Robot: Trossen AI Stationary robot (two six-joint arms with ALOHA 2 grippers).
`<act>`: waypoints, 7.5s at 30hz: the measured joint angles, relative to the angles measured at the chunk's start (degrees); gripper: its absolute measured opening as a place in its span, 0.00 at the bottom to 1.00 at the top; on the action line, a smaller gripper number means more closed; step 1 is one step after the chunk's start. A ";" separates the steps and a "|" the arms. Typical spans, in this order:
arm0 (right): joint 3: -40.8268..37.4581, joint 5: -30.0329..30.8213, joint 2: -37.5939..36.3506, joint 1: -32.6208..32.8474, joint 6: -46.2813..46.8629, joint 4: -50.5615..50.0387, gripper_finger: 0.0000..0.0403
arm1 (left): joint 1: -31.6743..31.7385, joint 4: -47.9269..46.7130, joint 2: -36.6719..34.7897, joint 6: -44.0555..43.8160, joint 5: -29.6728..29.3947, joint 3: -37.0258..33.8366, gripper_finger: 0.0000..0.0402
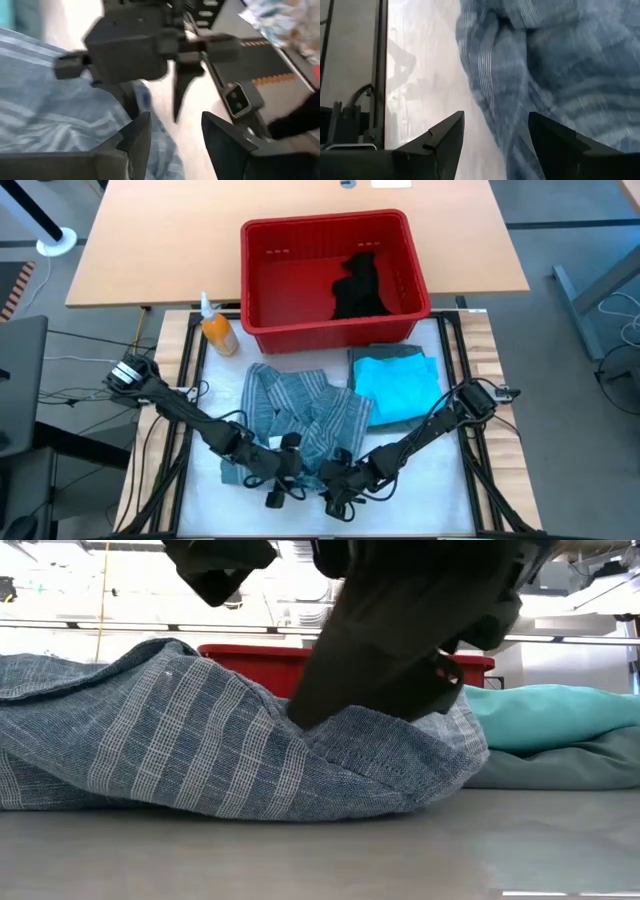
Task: Fold Laundry from Bin
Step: Fold the blue patterned polo shirt
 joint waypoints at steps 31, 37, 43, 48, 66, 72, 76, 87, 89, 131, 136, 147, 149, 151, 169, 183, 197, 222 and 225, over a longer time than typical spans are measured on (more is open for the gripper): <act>0.00 3.61 -0.09 2.30 1.70 -0.59 0.07 | 6.84 -17.77 14.63 1.82 16.75 14.93 0.59; 0.00 4.74 -0.09 2.28 1.70 -0.16 0.05 | 6.95 -17.87 14.63 1.74 15.21 14.93 0.59; 0.12 4.83 -0.36 2.62 1.67 0.05 0.04 | 6.93 -18.18 14.63 1.45 15.77 14.93 0.59; 2.83 6.23 -0.66 2.63 1.23 -2.10 0.06 | 6.93 -19.48 14.63 1.45 15.80 14.93 0.59; 6.23 7.40 -0.79 1.96 3.64 -10.61 0.05 | 6.93 -21.18 14.63 0.07 19.97 14.86 0.48; 6.23 7.39 -0.79 1.36 3.64 -10.62 0.05 | 6.93 -22.18 14.63 -0.11 20.97 14.86 0.24; 6.23 7.39 -0.79 1.34 3.33 -10.47 0.05 | 6.93 -22.04 14.63 -0.25 22.14 14.86 0.04; 6.27 4.63 -1.14 1.31 3.16 -11.08 0.14 | 6.94 -22.40 10.66 -0.52 19.62 14.84 0.00; 6.27 4.13 -1.82 0.93 3.16 -11.28 0.17 | 6.95 -22.46 9.00 -0.21 18.63 14.84 0.00; -9.04 24.07 -22.97 4.38 3.21 -14.02 0.23 | 4.66 -38.56 -32.73 -18.60 1.63 14.86 0.00; -13.26 23.95 -22.96 3.59 1.85 -5.97 0.23 | 4.64 -42.22 -32.69 -20.47 4.07 14.86 0.00; -14.53 21.19 -18.90 3.52 -3.47 -4.36 0.24 | 4.64 -48.15 -32.69 -20.20 6.22 14.86 0.00; -14.53 19.08 -16.91 3.52 -3.05 -3.20 0.26 | 4.64 -48.16 -32.69 -19.09 6.75 14.86 0.00; -14.53 17.44 -14.70 3.50 -1.68 -1.19 0.28 | 4.64 -48.14 -32.69 -18.27 6.75 14.86 0.00; -14.16 14.49 -10.53 3.05 -9.13 5.90 0.53 | 4.66 -43.87 -32.86 -15.40 31.57 14.82 0.00; -8.96 14.65 -10.54 -9.89 -17.86 5.88 0.53 | 4.66 -60.47 -32.84 -15.43 38.47 14.82 0.00; 0.90 -11.86 -10.60 -30.13 -50.01 -9.58 0.53 | 4.66 -66.24 -32.84 -19.07 40.90 14.84 0.00; 1.49 -23.53 -1.77 -41.68 -81.90 -14.04 0.50 | 4.72 -66.00 -32.84 -39.77 30.91 14.86 0.00; 1.49 -19.90 -1.51 -40.88 -82.22 -12.53 0.48 | 4.72 -65.93 -32.82 -40.13 30.05 14.86 0.00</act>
